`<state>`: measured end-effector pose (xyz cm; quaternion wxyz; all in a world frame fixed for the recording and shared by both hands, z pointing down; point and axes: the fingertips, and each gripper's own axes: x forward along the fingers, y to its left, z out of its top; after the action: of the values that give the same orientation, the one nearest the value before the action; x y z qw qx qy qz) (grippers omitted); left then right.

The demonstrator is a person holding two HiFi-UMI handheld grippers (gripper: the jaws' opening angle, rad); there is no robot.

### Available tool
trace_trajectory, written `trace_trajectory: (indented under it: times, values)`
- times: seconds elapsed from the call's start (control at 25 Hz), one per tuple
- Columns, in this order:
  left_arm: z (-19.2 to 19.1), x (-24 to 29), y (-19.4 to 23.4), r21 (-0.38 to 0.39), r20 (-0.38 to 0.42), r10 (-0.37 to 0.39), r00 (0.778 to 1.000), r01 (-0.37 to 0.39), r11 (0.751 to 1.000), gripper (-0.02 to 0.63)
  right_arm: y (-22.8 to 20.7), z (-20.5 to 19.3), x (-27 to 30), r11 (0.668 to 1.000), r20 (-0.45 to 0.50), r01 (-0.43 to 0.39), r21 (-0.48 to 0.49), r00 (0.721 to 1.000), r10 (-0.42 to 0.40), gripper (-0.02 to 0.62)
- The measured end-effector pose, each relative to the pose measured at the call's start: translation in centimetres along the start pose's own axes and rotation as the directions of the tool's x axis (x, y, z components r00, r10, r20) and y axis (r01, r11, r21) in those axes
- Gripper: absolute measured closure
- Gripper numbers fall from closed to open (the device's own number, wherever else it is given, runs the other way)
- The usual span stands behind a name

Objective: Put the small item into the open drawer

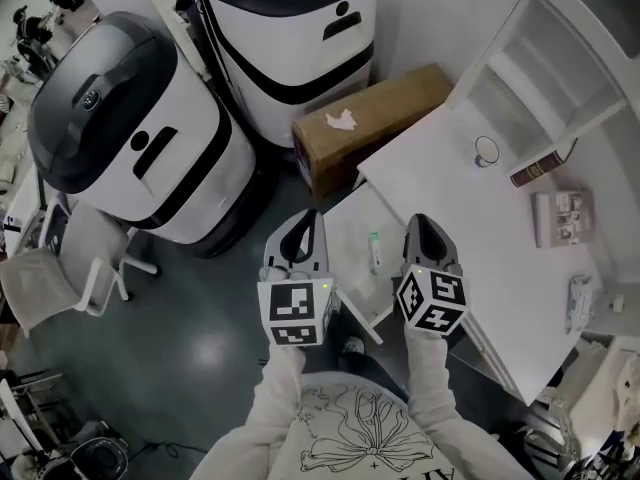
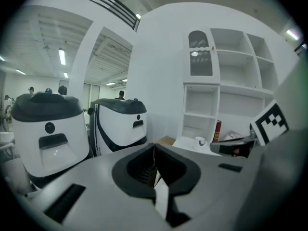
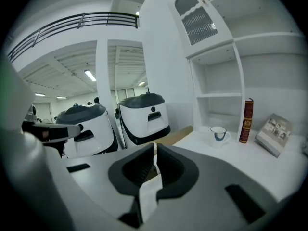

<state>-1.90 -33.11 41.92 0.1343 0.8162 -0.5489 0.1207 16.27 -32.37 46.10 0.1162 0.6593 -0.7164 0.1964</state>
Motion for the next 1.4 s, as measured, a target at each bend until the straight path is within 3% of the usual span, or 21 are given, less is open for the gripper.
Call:
trace_trajectory:
  times: [0.64,1.4]
  values:
    - [8.2,-6.1,-0.8,0.052,0.189,-0.001,0.982,-0.009,0.999,0.600,2.7,8.0,-6.4,0.999,0.194,-0.015,-0.035,0.981,0.022,0.583]
    - [9.6,-11.2,-0.9,0.047,0.256,0.040,0.966,-0.054,0.997,0.600,5.0,9.4,-10.5,0.996,0.252,-0.055,-0.066,0.965,0.071,0.589]
